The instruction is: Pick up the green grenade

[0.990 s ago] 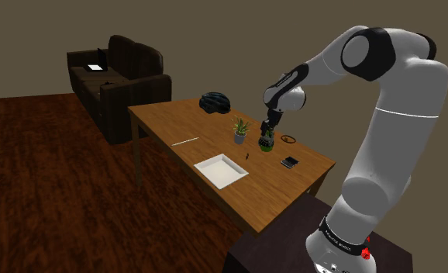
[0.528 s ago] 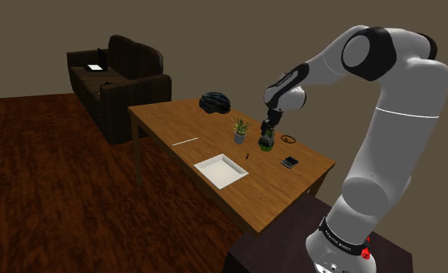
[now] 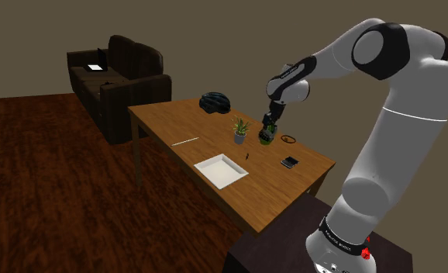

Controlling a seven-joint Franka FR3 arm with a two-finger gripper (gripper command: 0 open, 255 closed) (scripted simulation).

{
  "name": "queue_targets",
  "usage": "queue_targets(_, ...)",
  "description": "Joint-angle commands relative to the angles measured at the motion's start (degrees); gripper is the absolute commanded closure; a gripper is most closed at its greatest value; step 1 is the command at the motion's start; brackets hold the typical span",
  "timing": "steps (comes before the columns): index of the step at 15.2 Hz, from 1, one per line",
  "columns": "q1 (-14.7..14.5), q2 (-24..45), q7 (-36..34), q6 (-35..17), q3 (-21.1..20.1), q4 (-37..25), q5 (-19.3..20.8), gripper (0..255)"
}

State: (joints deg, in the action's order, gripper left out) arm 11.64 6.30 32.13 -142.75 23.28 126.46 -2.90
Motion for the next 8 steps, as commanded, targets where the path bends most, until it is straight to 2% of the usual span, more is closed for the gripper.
queue_targets(1,-0.1,-1.1,-0.4,1.5,0.2,-0.6,0.7,255)
queue_targets(8,-0.3,-3.4,-1.4,5.3,0.3,-2.2,2.2,255)
